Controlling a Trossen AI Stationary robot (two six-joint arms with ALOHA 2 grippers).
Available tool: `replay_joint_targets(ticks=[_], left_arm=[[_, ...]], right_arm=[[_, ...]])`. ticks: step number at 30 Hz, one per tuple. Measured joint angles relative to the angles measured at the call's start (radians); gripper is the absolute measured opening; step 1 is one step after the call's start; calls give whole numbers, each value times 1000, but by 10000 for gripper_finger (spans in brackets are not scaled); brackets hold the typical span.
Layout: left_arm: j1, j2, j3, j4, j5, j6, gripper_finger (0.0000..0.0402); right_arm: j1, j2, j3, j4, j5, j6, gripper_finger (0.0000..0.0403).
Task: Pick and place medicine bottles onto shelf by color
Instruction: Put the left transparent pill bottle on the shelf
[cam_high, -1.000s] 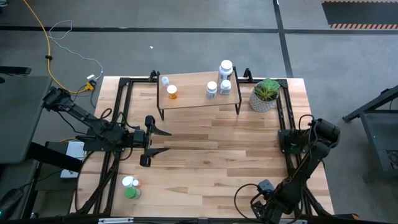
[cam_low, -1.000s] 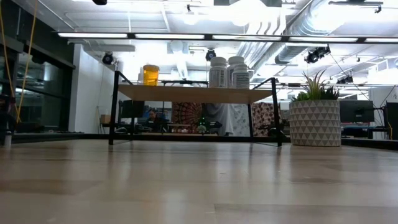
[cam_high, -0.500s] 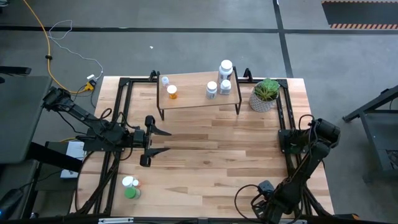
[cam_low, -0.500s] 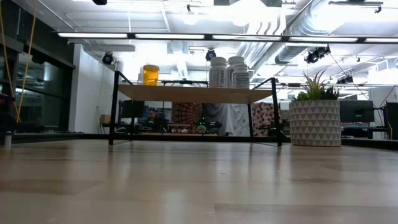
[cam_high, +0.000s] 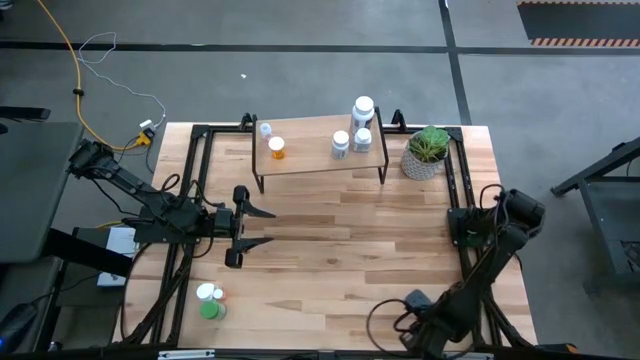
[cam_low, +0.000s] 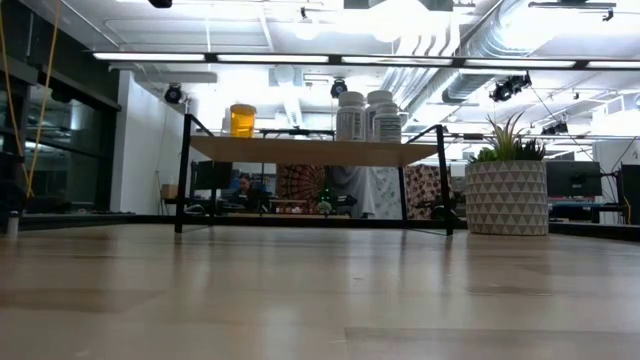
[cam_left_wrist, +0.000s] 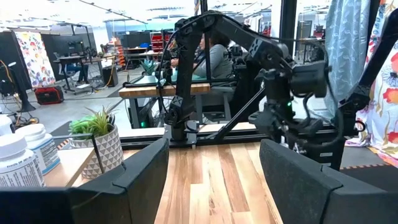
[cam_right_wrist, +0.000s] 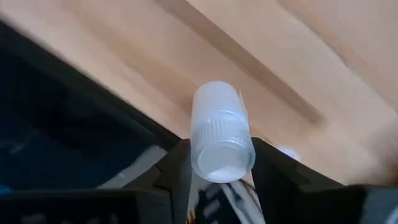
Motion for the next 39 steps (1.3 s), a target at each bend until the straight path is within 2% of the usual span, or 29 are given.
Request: replay_joint_targets(ticks=[6, 11, 13, 16, 20, 23, 32, 39], left_arm=[[0, 0, 0, 0, 0, 15, 243], [0, 0, 0, 0, -14, 17, 243], [0, 0, 0, 0, -21, 18, 243], [0, 0, 0, 0, -23, 18, 243], [0, 0, 0, 0, -23, 15, 243], [0, 0, 0, 0, -23, 13, 243], [0, 0, 0, 0, -23, 0, 243], [0, 0, 0, -1, -23, 0, 243]], right_arm=[[-148, 0, 122, -7, 201, -335, 124], [-315, 0, 277, -13, 267, -699, 123], [-377, 0, 364, -60, 273, -823, 123], [-463, 0, 509, -239, 327, -937, 122], [-580, -1, 672, -546, 442, -950, 122], [-685, -1, 744, -722, 463, -915, 122], [-1023, -7, 740, -722, 342, -966, 122], [-1196, -7, 740, -722, 282, -991, 127]])
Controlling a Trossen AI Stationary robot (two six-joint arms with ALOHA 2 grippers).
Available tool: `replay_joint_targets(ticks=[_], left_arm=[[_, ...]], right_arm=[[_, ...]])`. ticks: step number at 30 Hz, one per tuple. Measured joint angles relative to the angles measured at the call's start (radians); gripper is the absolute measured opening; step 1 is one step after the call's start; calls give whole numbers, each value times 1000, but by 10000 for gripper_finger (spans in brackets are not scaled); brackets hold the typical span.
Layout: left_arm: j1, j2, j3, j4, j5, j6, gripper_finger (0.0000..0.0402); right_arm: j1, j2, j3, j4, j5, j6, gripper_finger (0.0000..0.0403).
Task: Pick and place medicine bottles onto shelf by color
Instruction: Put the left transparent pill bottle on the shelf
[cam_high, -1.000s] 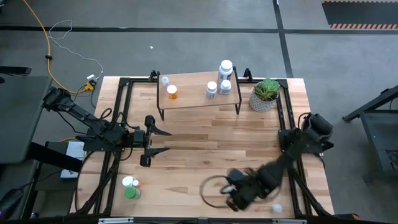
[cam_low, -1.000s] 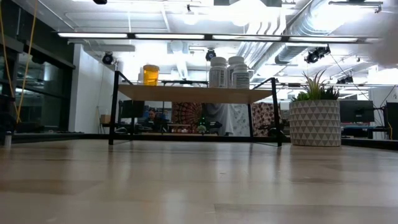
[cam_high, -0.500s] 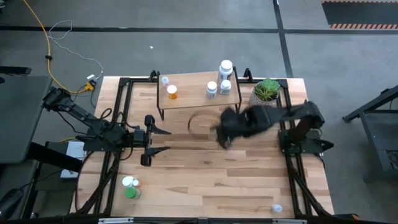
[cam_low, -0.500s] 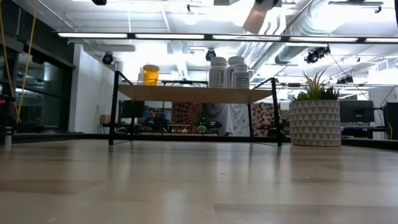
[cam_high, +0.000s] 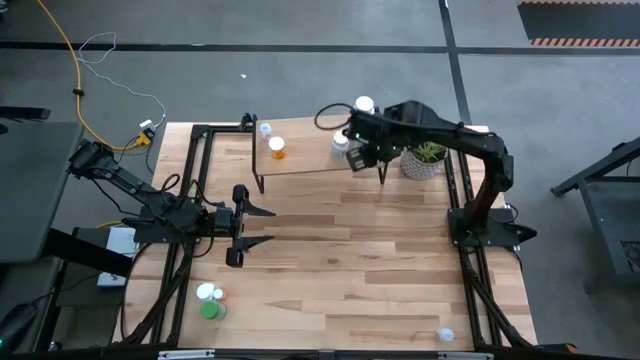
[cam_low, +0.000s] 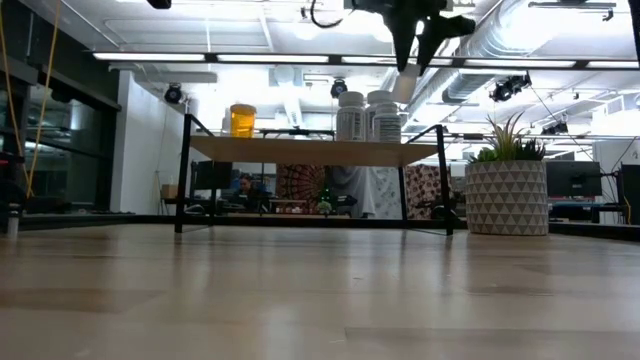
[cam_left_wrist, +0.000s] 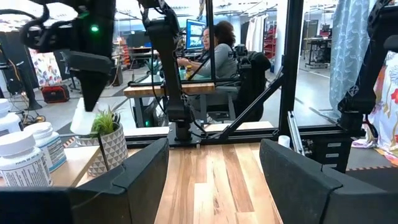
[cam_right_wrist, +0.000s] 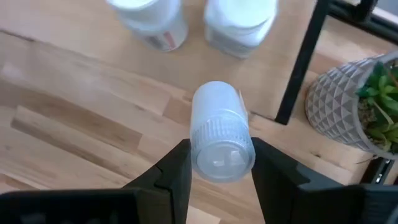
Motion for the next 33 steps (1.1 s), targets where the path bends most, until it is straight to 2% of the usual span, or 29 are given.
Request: replay_joint_targets(ticks=[13, 17, 23, 33], left_arm=[[0, 0, 0, 0, 0, 0, 243], [0, 0, 0, 0, 0, 0, 243], [0, 0, 0, 0, 0, 0, 243], [0, 0, 0, 0, 0, -1, 243]], right_arm=[[-125, 115, -1, 0, -159, -118, 130], [-146, 115, -1, 0, -128, -119, 130], [-171, 114, -1, 0, -163, -91, 130], [-190, 135, -1, 0, -149, -86, 131]])
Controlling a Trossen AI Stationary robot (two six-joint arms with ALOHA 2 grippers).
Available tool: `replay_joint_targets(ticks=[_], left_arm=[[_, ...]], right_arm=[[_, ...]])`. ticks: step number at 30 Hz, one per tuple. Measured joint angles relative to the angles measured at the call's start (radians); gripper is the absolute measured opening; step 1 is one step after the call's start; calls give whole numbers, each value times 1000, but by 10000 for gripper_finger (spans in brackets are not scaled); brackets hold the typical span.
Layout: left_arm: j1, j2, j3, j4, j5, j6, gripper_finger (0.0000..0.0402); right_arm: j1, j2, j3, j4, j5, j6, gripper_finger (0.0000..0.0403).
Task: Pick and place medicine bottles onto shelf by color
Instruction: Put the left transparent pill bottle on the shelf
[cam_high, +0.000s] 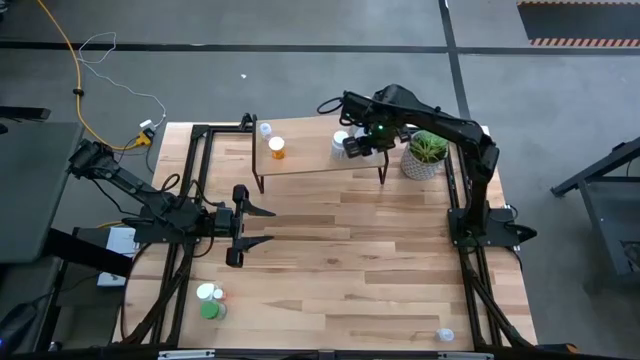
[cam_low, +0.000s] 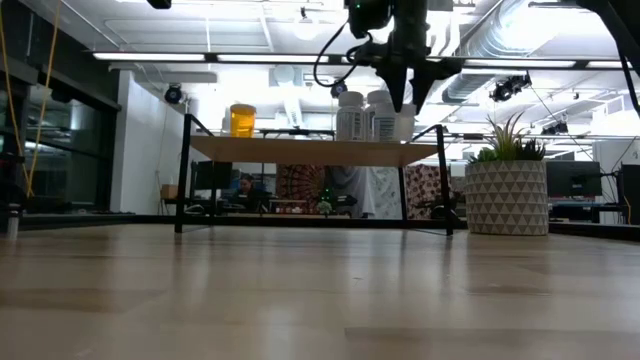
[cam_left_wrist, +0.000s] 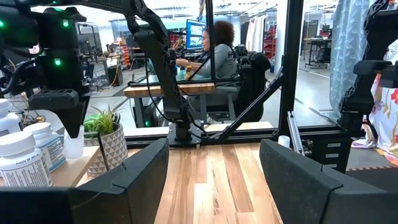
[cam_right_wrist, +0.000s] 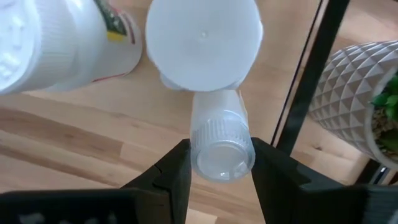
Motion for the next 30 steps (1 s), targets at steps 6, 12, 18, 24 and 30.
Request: replay_joint_targets(ticks=[6, 12, 18, 24, 30], left_arm=[[0, 0, 0, 0, 0, 0, 243], [0, 0, 0, 0, 0, 0, 243], [0, 0, 0, 0, 0, 0, 243], [0, 0, 0, 0, 0, 0, 243], [0, 0, 0, 0, 0, 0, 243]], right_arm=[[0, 0, 0, 0, 12, -7, 131], [0, 0, 0, 0, 12, -10, 131], [0, 0, 0, 0, 12, -16, 131], [0, 0, 0, 0, 12, -34, 131], [0, 0, 0, 0, 12, -34, 131]])
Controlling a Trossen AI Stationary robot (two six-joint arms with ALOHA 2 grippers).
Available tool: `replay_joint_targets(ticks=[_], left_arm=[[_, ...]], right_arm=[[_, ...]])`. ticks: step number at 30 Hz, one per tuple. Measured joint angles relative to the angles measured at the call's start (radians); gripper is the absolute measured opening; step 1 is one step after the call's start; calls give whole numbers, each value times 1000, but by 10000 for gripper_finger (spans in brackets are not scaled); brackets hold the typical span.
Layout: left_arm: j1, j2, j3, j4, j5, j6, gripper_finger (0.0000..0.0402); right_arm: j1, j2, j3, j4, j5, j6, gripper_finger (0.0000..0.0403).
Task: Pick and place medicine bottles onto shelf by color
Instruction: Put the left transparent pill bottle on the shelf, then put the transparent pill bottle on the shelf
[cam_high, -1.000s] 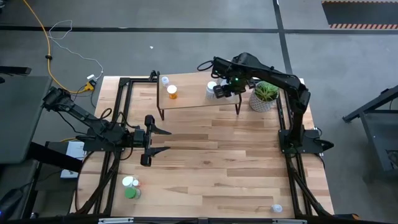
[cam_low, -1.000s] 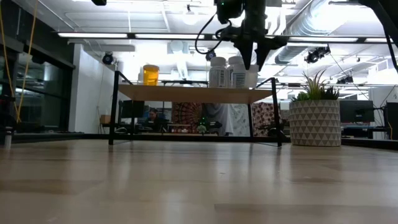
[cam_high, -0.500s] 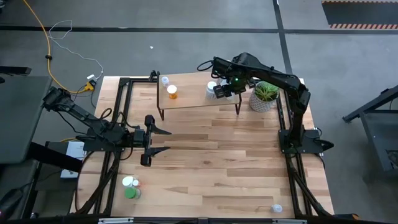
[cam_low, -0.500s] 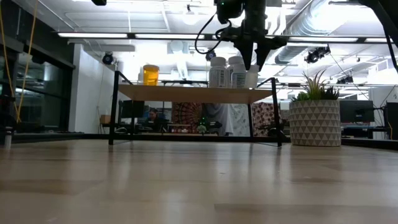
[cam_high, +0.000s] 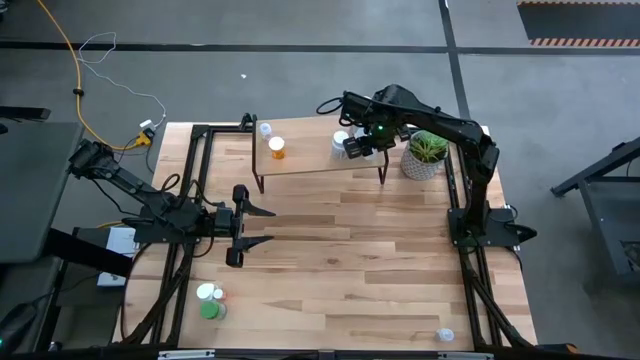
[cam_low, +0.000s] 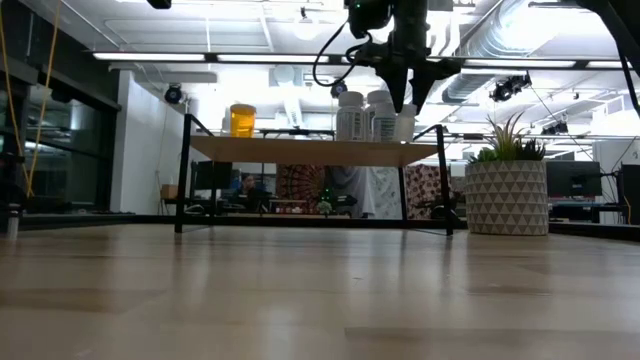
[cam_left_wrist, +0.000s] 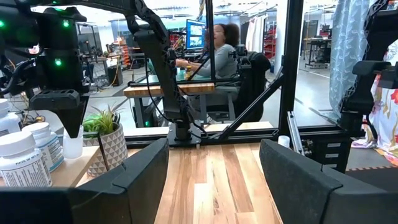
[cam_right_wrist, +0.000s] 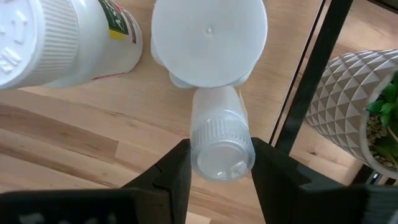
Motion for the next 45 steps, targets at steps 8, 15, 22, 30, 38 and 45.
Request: replay_joint_targets(ticks=[8, 15, 22, 30, 38, 45], left_arm=[[0, 0, 0, 0, 0, 0, 243], [0, 0, 0, 0, 0, 0, 243], [0, 0, 0, 0, 0, 0, 243], [0, 0, 0, 0, 0, 0, 243], [0, 0, 0, 0, 0, -3, 243], [0, 0, 0, 0, 0, -3, 243]], right_arm=[[0, 0, 0, 0, 11, -5, 155], [0, 0, 0, 0, 29, -3, 207], [0, 0, 0, 0, 44, -29, 220], [17, 0, 0, 0, -34, -119, 220], [157, 0, 0, 0, -103, -271, 220], [348, 0, 0, 0, -106, -285, 220]])
